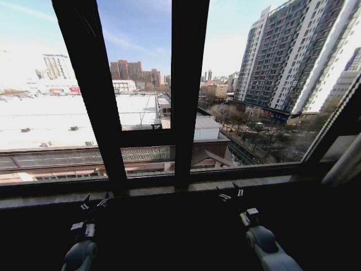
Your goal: Open the curtains by pulling them apart, changing their state from closed to fully open.
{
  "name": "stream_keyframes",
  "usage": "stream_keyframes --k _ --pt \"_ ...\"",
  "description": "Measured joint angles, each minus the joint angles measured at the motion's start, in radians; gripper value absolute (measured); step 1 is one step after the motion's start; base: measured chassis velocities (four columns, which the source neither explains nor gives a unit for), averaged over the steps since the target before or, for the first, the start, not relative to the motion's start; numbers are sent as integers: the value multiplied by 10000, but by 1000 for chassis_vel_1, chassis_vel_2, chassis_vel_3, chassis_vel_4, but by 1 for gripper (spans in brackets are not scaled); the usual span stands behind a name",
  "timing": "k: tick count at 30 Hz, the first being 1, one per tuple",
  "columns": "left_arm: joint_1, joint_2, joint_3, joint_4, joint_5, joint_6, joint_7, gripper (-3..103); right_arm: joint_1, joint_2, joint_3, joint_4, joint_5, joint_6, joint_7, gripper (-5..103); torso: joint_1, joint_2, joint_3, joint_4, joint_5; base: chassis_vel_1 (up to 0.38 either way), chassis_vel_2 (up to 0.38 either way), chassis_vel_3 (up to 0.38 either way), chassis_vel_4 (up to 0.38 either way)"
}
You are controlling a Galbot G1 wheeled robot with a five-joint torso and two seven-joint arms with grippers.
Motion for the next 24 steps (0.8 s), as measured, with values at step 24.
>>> stream_keyframes --k 24 --pt "0 4 -12 -2 0 0 -12 100 0 4 -4 1 0 0 0 100 4 -1 1 3 0 -113 -148 123 136"
